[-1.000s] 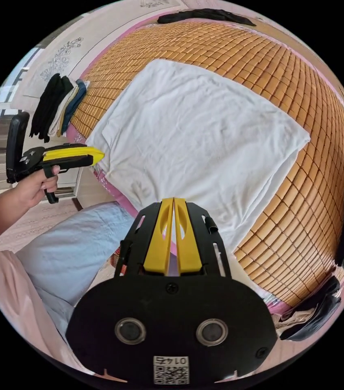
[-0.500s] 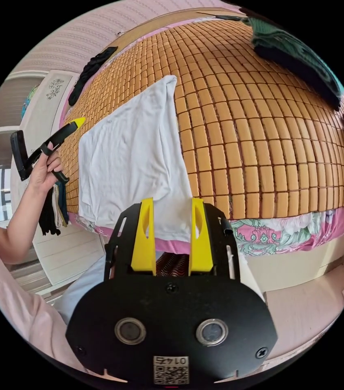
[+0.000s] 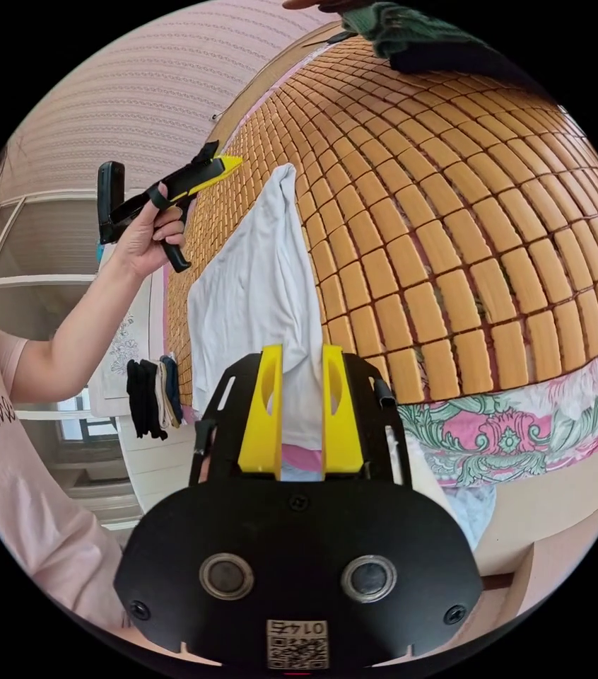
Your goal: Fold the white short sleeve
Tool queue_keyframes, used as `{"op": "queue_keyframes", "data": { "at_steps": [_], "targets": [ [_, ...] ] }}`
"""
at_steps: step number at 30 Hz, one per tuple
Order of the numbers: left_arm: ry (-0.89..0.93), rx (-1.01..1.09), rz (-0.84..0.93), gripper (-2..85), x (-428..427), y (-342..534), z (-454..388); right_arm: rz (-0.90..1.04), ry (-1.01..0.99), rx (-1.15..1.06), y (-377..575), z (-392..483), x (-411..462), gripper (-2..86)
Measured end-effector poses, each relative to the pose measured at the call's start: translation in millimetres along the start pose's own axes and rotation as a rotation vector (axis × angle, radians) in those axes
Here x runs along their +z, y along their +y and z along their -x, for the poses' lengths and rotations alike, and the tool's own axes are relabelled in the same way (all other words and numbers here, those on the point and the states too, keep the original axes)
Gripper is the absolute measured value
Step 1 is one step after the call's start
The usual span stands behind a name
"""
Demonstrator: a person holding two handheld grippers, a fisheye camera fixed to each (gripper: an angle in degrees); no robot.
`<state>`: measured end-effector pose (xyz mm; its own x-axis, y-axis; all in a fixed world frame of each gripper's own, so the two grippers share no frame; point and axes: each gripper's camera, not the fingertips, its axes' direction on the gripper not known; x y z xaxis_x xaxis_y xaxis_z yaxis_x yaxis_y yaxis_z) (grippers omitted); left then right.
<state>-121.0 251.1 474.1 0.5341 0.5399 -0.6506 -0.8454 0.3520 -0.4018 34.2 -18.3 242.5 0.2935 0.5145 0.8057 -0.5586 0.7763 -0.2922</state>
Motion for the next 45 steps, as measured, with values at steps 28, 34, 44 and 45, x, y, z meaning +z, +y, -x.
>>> {"op": "queue_keyframes", "data": {
  "at_steps": [28,34,44,45],
  "targets": [
    [-0.218,-0.432,0.114,-1.0,7,278,-118,0.477,0.562,-0.973,-127,251,225,-0.6],
    [-0.161,-0.464,0.083,-1.0,5,289,-131,0.523,0.635,-0.953,-146,275,232,-0.8],
    [-0.135,-0.295,-0.033,3.6,-12,297,-169,0.189,0.434,-0.597,-123,179,86,0.0],
    [-0.069,-0.262,-0.037,4.7,-10,290,-173,0.179,0.434,-0.559,-114,166,71,0.2]
  ]
}}
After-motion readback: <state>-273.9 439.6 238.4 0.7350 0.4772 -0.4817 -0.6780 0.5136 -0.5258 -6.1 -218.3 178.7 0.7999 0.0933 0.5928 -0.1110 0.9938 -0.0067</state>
